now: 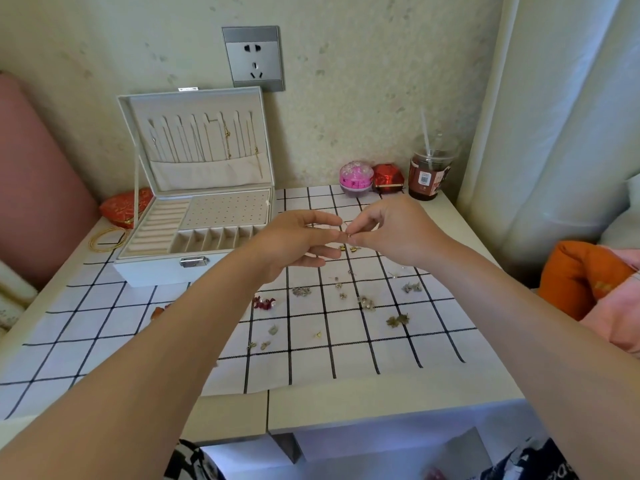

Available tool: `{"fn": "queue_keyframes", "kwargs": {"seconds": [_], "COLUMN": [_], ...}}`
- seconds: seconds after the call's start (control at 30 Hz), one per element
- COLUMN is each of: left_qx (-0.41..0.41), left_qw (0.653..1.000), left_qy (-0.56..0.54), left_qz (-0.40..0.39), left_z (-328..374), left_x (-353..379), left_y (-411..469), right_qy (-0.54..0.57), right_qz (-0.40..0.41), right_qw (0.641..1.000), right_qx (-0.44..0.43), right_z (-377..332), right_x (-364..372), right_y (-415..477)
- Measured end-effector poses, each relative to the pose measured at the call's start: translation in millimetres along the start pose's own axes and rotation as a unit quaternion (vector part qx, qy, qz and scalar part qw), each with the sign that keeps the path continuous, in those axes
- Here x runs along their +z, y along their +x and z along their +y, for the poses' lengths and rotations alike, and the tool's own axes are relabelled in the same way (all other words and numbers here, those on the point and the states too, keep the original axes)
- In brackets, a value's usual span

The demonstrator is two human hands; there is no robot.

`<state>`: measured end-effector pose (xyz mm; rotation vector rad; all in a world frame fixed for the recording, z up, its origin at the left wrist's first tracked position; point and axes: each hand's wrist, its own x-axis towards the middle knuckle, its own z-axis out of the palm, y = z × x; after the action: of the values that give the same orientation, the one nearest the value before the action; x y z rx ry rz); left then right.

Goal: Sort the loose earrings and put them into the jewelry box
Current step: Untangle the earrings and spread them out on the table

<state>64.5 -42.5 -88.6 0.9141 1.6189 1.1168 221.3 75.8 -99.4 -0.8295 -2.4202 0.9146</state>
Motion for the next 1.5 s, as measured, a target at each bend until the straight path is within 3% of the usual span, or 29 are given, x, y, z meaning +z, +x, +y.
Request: {"fn": "queue_keyframes", "kwargs": {"seconds": [0.07, 0.17, 0.3, 0.43, 0.6, 0.7, 0.9, 1.03, 1.2, 1.33, 1.5], "left_qx": [0.039, 0.111, 0.126, 0.136, 0.122, 0.115, 0.169, 0.176, 0.174, 0.140, 0.136], "left_qw": [0.992, 0.935, 0.875, 0.866, 0.893, 0.892, 0.909, 0.884, 0.824, 0.822, 0.830], "left_qy": [0.116, 0.336, 0.463, 0.474, 0.422, 0.421, 0.380, 0.432, 0.539, 0.549, 0.538], "left_qz": [0.009, -0.009, -0.062, -0.079, -0.097, -0.116, -0.014, 0.005, -0.006, -0.057, -0.059], "left_z": [-8, -23, -31, -34, -36, -33, -22, -20, -10, -17, -19], "left_x": [-2, -3, 2, 5, 6, 0, -18, -16, -13, -5, 3], "left_y": [1, 2, 2, 5, 3, 1, 7, 11, 19, 26, 31], "right_qy": [0.001, -0.024, -0.079, -0.132, -0.191, -0.186, -0.175, -0.217, -0.226, -0.150, -0.057], "right_qz": [-0.023, -0.081, -0.168, -0.237, -0.213, -0.208, -0.145, -0.154, -0.166, -0.136, -0.098], "right_qw": [0.999, 0.994, 0.980, 0.961, 0.957, 0.959, 0.974, 0.964, 0.960, 0.979, 0.993], "right_qx": [0.031, 0.064, 0.067, 0.052, 0.047, 0.043, 0.015, -0.002, 0.002, 0.008, 0.037], "right_z": [4, 13, 17, 14, 10, 10, 9, 6, 6, 10, 17], "right_x": [-3, -9, -13, -3, 0, -2, 6, 19, 25, 13, -11], "right_y": [1, 1, -3, -7, -4, -3, 2, 3, 10, 17, 22]}}
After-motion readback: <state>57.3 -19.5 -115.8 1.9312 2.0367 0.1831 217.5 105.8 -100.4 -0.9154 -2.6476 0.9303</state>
